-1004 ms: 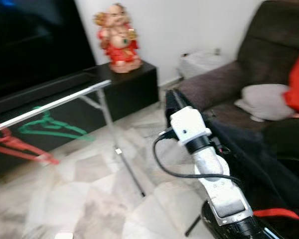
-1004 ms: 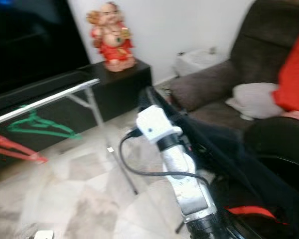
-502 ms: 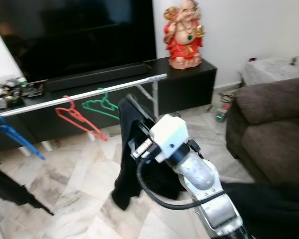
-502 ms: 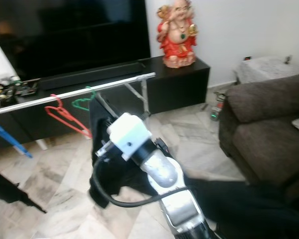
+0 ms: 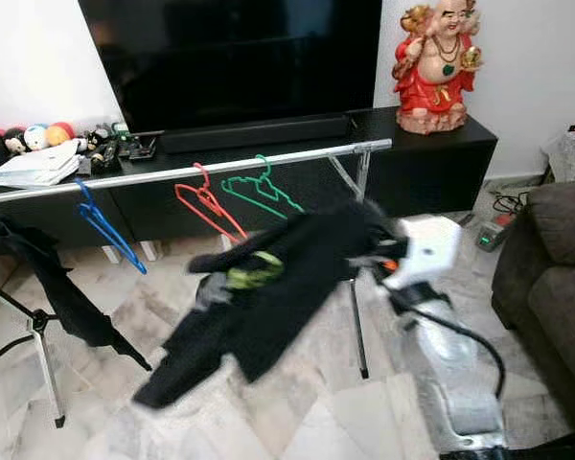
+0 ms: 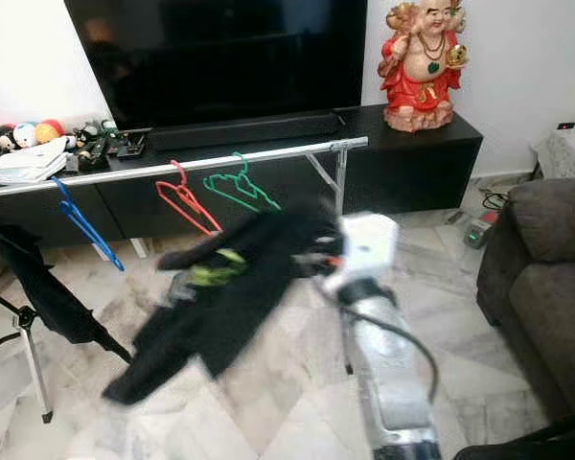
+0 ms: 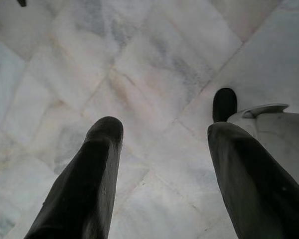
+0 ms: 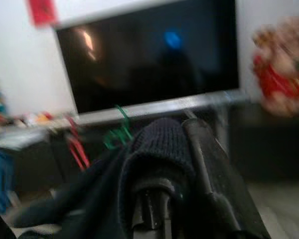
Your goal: Hang hanger
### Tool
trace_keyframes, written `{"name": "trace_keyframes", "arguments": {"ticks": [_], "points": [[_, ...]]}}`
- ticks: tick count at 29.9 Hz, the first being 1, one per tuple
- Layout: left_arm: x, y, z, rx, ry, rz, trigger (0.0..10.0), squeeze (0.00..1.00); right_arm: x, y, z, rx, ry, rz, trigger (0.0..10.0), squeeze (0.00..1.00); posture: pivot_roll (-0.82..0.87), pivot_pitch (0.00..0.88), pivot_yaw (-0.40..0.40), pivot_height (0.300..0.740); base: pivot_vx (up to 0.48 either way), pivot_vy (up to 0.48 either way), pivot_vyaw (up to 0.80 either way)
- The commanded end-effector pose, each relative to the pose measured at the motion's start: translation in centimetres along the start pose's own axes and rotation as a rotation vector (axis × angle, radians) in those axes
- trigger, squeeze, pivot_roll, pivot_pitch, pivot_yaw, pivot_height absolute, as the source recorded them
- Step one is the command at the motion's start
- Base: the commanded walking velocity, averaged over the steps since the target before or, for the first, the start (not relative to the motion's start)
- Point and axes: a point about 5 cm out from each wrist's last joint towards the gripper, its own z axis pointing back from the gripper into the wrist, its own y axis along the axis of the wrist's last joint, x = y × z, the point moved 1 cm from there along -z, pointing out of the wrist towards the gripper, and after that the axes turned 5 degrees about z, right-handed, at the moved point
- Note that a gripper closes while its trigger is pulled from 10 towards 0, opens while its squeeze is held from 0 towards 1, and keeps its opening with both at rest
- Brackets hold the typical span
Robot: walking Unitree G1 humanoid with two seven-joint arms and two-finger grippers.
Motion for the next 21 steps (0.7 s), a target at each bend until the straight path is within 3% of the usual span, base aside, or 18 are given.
{"name": "trace_keyframes", "arguments": {"ticks": [1, 2, 12, 21], "points": [[-0.2, -0.2, 0.0, -0.009, 0.012, 0.002, 10.0, 0.0, 0.0, -0.8, 0.1, -0.037, -0.014, -0.016, 10.0, 0.0, -0.04, 0.064, 0.117, 0.74, 0.0, 0.0, 0.0], [-0.2, -0.2, 0.0, -0.008, 0.01, 0.004, 10.0, 0.0, 0.6, -2.2, 0.6, -0.087, -0.05, -0.031, 10.0, 0.0, -0.03, 0.063, 0.117, 0.74, 0.0, 0.0, 0.0], [-0.2, -0.1, 0.0, 0.002, 0.013, 0.015, 10.0, 0.0, 1.3, -5.6, 1.7, -0.213, -0.162, -0.13, 10.0, 0.0, -0.03, 0.062, 0.111, 0.74, 0.0, 0.0, 0.0], [-0.2, 0.2, 0.0, 0.026, 0.01, 0.024, 10.0, 0.0, 1.6, -6.7, 1.9, -0.256, -0.217, -0.144, 10.0, 0.0, -0.03, 0.058, 0.118, 0.74, 0.0, 0.0, 0.0]]}}
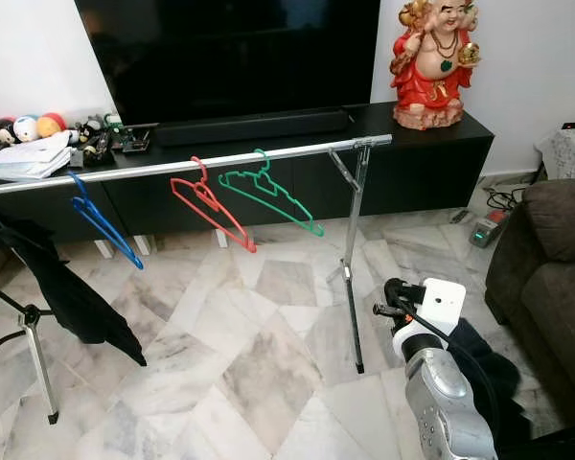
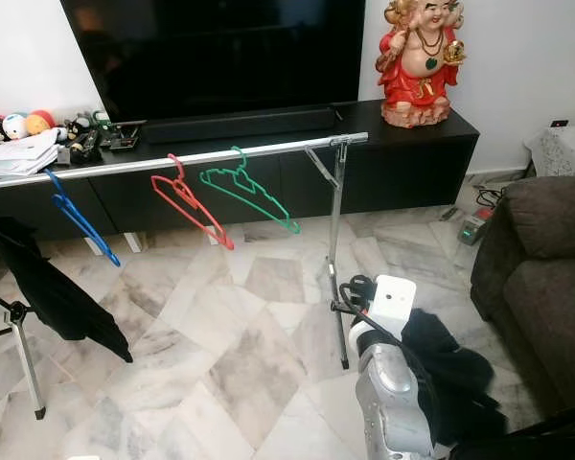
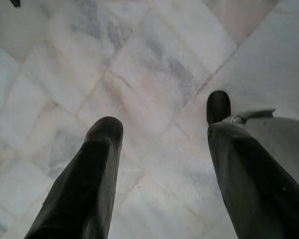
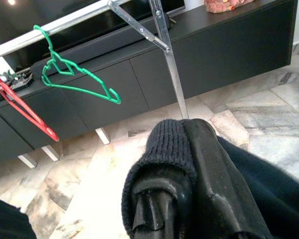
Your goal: Hang hanger
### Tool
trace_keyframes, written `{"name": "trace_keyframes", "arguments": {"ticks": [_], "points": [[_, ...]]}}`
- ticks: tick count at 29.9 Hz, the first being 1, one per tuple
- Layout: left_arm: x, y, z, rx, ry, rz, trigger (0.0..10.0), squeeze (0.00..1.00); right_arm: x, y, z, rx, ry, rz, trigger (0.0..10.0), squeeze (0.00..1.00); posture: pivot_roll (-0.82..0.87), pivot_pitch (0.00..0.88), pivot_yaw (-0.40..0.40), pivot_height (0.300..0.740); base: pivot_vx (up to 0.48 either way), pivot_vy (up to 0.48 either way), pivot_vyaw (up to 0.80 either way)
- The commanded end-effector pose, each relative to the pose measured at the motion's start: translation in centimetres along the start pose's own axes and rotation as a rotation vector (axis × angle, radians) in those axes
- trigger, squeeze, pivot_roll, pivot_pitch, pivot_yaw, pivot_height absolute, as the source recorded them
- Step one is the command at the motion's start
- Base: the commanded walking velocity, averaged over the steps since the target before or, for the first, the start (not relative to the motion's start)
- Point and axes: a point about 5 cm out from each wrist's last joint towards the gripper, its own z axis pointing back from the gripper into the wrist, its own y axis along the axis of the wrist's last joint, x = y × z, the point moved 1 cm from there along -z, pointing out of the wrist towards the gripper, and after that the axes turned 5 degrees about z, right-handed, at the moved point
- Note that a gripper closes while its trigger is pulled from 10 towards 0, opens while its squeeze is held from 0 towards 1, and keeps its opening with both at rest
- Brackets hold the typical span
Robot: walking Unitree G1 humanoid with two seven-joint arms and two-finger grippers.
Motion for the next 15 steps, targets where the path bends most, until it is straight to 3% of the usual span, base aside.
{"name": "trace_keyframes", "arguments": {"ticks": [1, 5, 8, 11, 15], "points": [[-0.6, -0.1, 0.1, 0.0, 0.018, 0.01, 10.0, 0.0, -0.4, 0.5, -0.2, 0.024, -0.002, 0.001, 10.0, 0.0, -0.03, 0.057, 0.119, 0.74, 0.0, 0.0, 0.0], [-0.8, 0.1, 0.1, 0.011, 0.021, 0.011, 10.0, 0.0, 0.7, -0.2, -0.2, 0.01, -0.082, -0.031, 10.0, 0.0, -0.03, 0.057, 0.123, 0.74, 0.0, 0.0, 0.0], [-0.9, 0.3, 0.1, 0.019, 0.022, 0.01, 10.0, 0.0, 2.4, -2.0, 0.1, -0.074, -0.213, -0.028, 10.0, 0.0, -0.02, 0.055, 0.128, 0.74, 0.0, 0.0, 0.0], [-1.0, 0.4, 0.1, 0.024, 0.021, 0.007, 10.0, 0.0, 4.0, -3.3, 0.6, -0.135, -0.342, -0.136, 10.0, 0.0, -0.02, 0.053, 0.131, 0.74, 0.0, 0.0, 0.0], [-1.0, 0.5, 0.1, 0.028, 0.02, 0.003, 10.0, 0.0, 4.4, -4.1, 1.0, -0.177, -0.351, -0.119, 10.0, 0.0, -0.02, 0.049, 0.131, 0.74, 0.0, 0.0, 0.0]]}}
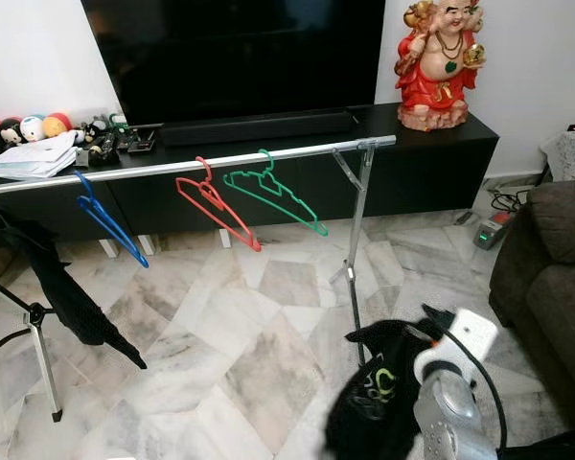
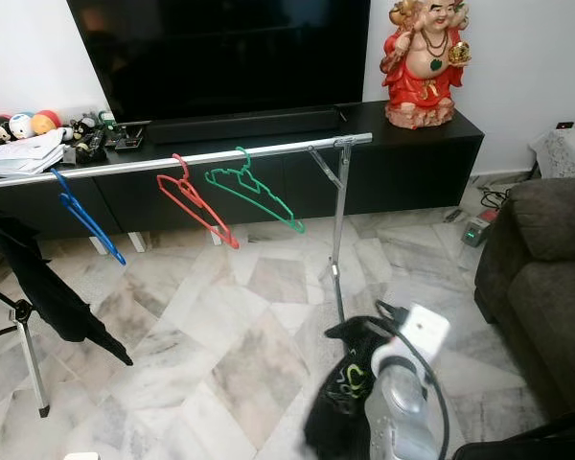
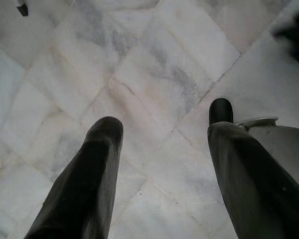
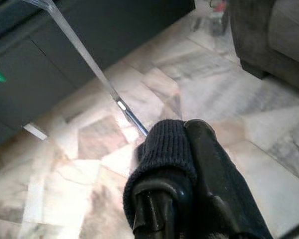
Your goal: Hang hanger
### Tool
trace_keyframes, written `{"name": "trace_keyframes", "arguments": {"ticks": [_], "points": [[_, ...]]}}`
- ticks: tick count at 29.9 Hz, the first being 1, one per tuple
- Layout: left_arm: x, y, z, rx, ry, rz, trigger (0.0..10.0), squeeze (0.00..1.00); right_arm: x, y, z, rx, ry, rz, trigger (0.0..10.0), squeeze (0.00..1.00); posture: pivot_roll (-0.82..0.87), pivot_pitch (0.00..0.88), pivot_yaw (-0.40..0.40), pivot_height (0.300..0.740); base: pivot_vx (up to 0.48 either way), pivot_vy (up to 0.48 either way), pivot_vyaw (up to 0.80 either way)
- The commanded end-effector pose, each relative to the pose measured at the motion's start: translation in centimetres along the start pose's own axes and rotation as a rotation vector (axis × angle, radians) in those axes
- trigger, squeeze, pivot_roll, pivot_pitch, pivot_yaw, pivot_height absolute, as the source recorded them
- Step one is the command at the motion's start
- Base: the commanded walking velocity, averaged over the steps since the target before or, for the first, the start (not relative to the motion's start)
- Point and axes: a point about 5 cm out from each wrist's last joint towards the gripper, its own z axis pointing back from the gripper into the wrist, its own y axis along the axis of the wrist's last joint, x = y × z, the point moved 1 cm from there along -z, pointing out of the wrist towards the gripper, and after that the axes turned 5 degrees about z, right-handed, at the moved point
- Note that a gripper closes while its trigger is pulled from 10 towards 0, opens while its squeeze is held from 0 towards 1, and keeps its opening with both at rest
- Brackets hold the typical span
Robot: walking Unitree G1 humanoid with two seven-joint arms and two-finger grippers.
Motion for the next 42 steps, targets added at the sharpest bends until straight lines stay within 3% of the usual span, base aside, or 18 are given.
{"name": "trace_keyframes", "arguments": {"ticks": [1, 14, 19, 22, 23, 24, 28, 29, 33, 42], "points": [[-0.7, 0.2, 0.1, 0.004, 0.019, 0.005, 10.0, 0.0, -0.5, 0.1, 0.0, 0.006, 0.019, 0.008, 10.0, 0.0, -0.02, 0.048, 0.131, 0.74, 0.0, 0.0, 0.0], [-1.1, 0.6, 0.1, 0.034, 0.029, 0.0, 10.0, 0.0, -2.2, -0.7, 0.4, -0.009, 0.1, 0.057, 10.0, 0.0, -0.02, 0.026, 0.131, 0.74, 0.0, 0.0, 0.0], [-1.8, 2.9, 0.0, 0.145, 0.064, 0.062, 10.0, 0.0, -2.0, -1.1, 0.5, -0.006, 0.107, 0.053, 10.0, 0.0, -0.02, 0.018, 0.133, 0.74, 0.0, 0.0, 0.0], [-1.8, 5.9, -0.1, 0.277, 0.053, 0.072, 10.0, 0.0, -1.7, -1.4, 0.6, -0.009, 0.105, 0.053, 10.0, 0.0, -0.02, 0.014, 0.134, 0.74, 0.0, 0.0, 0.0], [-1.5, 7.8, 0.1, 0.365, 0.026, 0.065, 10.0, 0.0, -1.4, -1.5, 0.7, -0.005, 0.103, 0.049, 10.0, 0.0, -0.01, 0.012, 0.132, 0.74, 0.0, 0.0, 0.0], [-1.5, 7.8, 0.1, 0.365, 0.026, 0.065, 10.0, 0.0, -1.4, -1.5, 0.7, -0.005, 0.103, 0.049, 10.0, 0.0, -0.01, 0.012, 0.132, 0.74, 0.0, 0.0, 0.0], [-0.1, 11.6, 0.8, 0.548, -0.051, 0.023, 10.0, 0.0, -1.1, -1.7, 0.8, -0.002, 0.105, 0.05, 10.0, 0.0, -0.01, 0.009, 0.126, 0.74, 0.0, 0.0, 0.0], [0.8, 12.7, 1.2, 0.608, -0.088, -0.011, 10.0, 0.0, -1.0, -1.8, 0.8, -0.002, 0.102, 0.046, 10.0, 0.0, -0.01, 0.008, 0.124, 0.74, 0.0, 0.0, 0.0], [3.4, 13.6, 2.0, 0.694, -0.156, -0.047, 10.0, 0.0, -0.8, -1.8, 0.7, -0.002, 0.1, 0.052, 10.0, 0.0, 0.0, 0.023, 0.114, 0.74, 0.0, 0.0, 0.0], [5.0, 14.4, 2.9, 0.741, -0.171, -0.009, 10.0, 0.0, -1.2, -1.4, 0.7, 0.036, 0.144, 0.075, 10.0, 0.0, 0.01, 0.037, 0.105, 0.74, 0.0, 0.0, 0.15]]}}
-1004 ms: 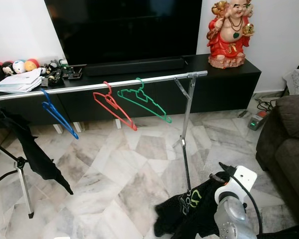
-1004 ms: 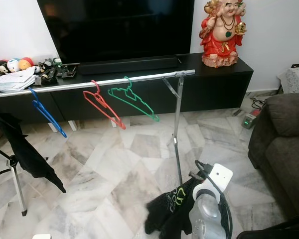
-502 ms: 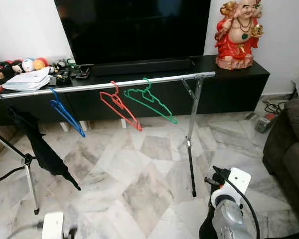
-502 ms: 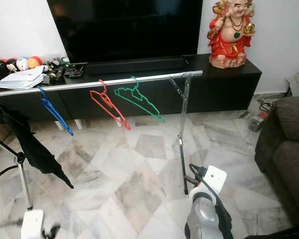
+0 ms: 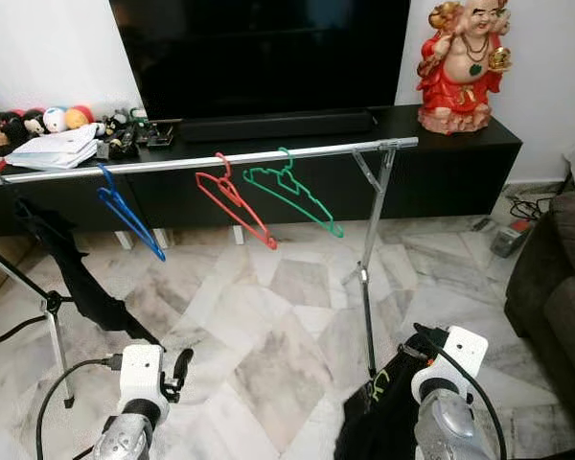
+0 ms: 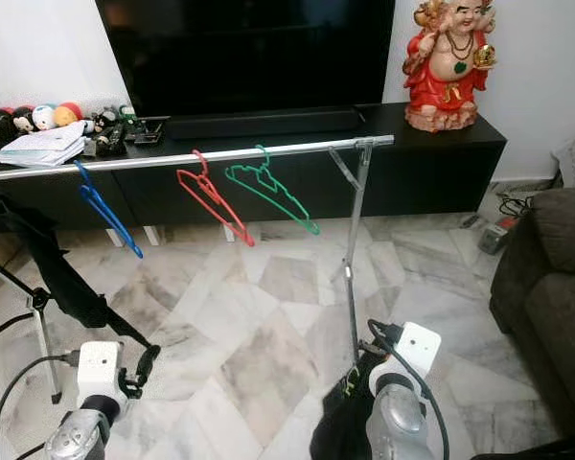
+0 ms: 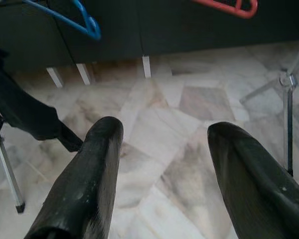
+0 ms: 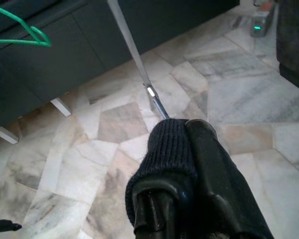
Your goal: Hang hanger
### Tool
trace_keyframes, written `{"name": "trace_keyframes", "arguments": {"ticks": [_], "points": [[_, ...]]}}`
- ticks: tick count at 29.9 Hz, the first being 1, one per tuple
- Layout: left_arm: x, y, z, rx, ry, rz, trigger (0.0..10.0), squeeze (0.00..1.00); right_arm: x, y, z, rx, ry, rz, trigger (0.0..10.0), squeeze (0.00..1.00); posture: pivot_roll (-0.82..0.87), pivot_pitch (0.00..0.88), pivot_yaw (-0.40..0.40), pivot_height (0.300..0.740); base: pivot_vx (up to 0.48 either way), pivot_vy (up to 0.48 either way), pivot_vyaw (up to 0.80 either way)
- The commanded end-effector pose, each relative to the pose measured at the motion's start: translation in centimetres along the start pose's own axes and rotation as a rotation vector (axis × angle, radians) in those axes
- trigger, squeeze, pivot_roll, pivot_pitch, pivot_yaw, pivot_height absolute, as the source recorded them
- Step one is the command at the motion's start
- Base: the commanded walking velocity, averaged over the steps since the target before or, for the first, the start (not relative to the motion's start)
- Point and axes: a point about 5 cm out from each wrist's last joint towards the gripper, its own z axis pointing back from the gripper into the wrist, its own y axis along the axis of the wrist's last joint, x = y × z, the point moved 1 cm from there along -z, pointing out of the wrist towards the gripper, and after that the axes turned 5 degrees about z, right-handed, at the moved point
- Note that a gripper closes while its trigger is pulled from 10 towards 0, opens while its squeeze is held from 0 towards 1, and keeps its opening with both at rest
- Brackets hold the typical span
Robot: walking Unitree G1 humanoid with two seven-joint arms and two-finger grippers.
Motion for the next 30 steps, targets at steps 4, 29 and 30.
{"name": "trace_keyframes", "arguments": {"ticks": [4, 29, 30], "points": [[-0.1, -0.3, 0.4, -0.025, 0.016, 0.0, 10.0, 0.0, -1.0, 0.2, 0.0, 0.025, 0.045, 0.012, 10.0, 0.0, 0.01, 0.042, 0.103, 0.74, 0.0, 0.0, 0.79], [2.1, -0.5, 0.0, -0.033, 0.013, 0.063, 10.0, 0.0, -0.2, 1.5, -0.9, 0.046, 0.064, 0.054, 10.0, 0.0, -0.02, 0.038, 0.009, 0.74, 0.0, 0.0, 0.22], [2.3, -0.5, 0.0, -0.032, 0.012, 0.064, 10.0, 0.0, 0.0, 1.6, -1.0, 0.048, 0.062, 0.057, 10.0, 0.0, -0.02, 0.04, 0.005, 0.74, 0.0, 0.0, 0.0]]}}
